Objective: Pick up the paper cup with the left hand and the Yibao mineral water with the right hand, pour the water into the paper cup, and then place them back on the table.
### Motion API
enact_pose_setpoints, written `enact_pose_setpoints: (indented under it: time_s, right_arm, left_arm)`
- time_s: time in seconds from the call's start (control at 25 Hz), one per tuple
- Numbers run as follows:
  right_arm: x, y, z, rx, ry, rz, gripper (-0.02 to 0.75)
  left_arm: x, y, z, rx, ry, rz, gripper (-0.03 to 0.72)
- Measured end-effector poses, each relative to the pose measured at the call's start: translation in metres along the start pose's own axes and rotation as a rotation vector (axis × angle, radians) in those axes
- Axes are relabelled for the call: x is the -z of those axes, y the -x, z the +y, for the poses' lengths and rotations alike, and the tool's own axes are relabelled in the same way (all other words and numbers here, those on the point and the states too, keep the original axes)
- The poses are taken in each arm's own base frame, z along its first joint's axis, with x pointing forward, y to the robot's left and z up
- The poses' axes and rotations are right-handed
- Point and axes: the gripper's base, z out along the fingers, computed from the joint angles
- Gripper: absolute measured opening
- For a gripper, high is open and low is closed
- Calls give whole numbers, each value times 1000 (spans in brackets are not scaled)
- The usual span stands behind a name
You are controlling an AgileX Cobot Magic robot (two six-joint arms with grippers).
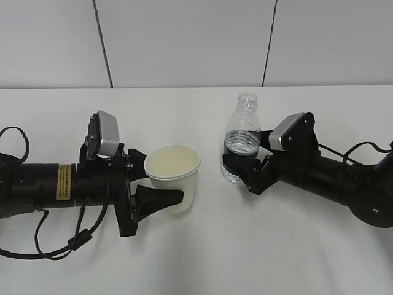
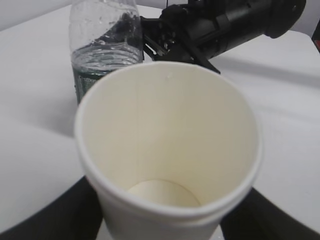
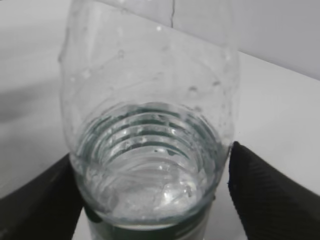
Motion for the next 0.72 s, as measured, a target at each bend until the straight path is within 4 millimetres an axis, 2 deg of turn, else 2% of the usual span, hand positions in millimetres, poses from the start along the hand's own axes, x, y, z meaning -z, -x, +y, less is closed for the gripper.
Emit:
enact_pose_setpoints:
  time_s: [0.24, 0.56, 0.72]
  right_arm:
    - [-1, -1, 1, 0, 19, 2, 560]
    - [-1, -1, 1, -1, 21, 2, 531]
    - [-1, -1, 1, -2, 21, 2, 465]
  left_arm:
    - [-8, 3, -6, 0, -16, -6, 459]
    - [-10, 4, -6, 8, -3, -14, 459]
    - [-13, 5, -9, 5, -14, -14, 459]
